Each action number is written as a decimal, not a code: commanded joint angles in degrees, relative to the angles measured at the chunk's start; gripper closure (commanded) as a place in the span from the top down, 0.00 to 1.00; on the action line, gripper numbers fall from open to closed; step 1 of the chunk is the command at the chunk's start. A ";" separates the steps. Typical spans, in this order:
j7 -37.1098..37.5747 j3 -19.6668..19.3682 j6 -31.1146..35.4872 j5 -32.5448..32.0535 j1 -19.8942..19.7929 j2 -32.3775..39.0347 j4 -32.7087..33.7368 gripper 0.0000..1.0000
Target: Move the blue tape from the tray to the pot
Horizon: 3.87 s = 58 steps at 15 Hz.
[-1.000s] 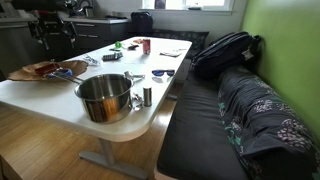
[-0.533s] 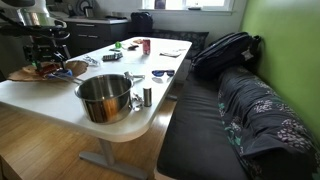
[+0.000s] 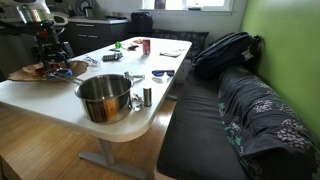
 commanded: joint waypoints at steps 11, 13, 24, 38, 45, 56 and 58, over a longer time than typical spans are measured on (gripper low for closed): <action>1.54 2.49 6.51 3.80 -1.44 12.63 9.90 0.98; 0.93 2.47 6.17 3.77 -1.17 14.23 11.33 0.86; 1.66 1.64 3.74 2.96 2.20 16.66 15.88 0.24; 35.45 -7.44 -4.19 -21.02 -1.61 -13.53 -4.46 0.03; 36.89 -6.98 -4.06 -18.63 -10.42 -21.41 -12.86 0.13; 43.66 -5.47 -5.29 -15.05 -30.02 -23.04 -9.35 0.03; 47.37 -5.75 -4.63 -16.18 -33.53 -18.98 -8.61 0.03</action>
